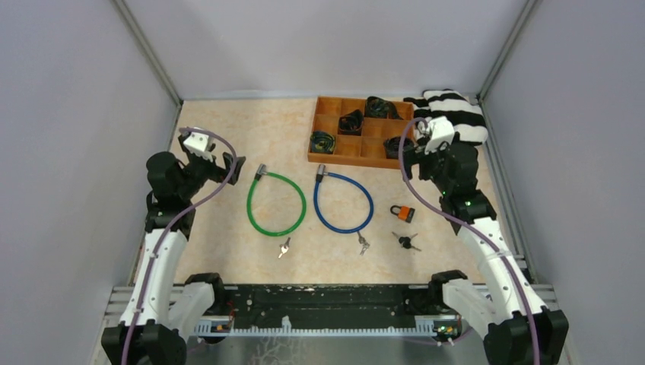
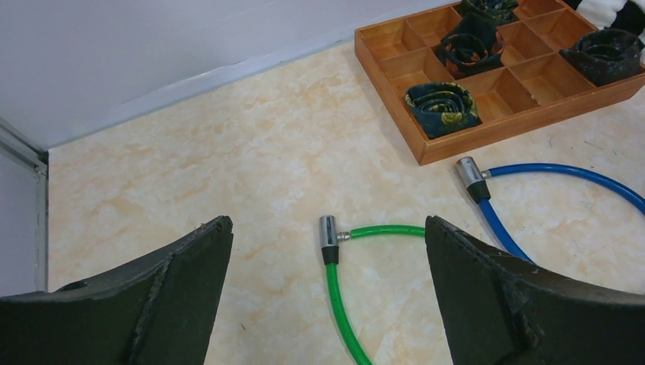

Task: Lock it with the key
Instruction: Reset both arms

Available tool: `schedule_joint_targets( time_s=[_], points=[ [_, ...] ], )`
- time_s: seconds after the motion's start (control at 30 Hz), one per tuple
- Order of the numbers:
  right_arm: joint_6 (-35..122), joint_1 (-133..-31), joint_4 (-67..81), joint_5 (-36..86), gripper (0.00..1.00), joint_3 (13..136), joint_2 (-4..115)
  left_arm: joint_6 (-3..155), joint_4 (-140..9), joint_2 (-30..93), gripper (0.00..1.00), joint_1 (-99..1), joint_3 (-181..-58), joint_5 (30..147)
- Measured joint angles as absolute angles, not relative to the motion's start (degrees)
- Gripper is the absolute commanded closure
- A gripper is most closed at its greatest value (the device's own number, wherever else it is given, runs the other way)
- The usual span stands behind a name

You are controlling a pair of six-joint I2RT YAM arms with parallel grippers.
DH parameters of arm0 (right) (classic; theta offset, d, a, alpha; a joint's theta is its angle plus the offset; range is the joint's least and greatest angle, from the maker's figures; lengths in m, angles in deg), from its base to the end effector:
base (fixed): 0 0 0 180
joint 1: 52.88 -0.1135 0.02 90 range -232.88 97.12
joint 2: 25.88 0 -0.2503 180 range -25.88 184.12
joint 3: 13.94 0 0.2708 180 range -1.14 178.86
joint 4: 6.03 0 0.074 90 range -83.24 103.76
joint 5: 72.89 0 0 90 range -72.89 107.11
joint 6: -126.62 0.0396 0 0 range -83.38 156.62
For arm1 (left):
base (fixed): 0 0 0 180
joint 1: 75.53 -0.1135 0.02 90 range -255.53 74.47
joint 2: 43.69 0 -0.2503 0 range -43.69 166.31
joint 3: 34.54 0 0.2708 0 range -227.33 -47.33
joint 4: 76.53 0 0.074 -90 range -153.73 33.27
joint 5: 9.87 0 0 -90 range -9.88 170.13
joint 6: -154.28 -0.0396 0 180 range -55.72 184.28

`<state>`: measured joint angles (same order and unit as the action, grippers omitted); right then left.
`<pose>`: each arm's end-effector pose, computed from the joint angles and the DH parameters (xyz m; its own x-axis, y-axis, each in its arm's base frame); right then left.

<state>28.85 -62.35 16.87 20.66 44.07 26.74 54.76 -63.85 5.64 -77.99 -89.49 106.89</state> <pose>0.2422 0.0429 0.3037 -0.2640 -0.1808 -0.9474 -0.2605 0.9591 -0.1105 0.2355 -0.0077 0.3164 -0.0536 0.1455 -0.9879 0.4228 0.8996 0.1096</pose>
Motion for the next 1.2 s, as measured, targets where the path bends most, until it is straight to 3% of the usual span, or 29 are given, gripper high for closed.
schedule_joint_targets(
  time_s=[0.7, 1.2],
  points=[
    [27.78, -59.82, 15.78, 20.07, 0.01, 41.86, 16.58, 54.63, -63.3, -0.22, 0.0, -77.75, -86.93, 108.24],
    [27.63, -59.38, 16.17, 19.89, 0.01, 41.86, 15.92, 54.61, -61.71, -0.73, 0.0, -77.75, -86.93, 107.76]
  ],
)
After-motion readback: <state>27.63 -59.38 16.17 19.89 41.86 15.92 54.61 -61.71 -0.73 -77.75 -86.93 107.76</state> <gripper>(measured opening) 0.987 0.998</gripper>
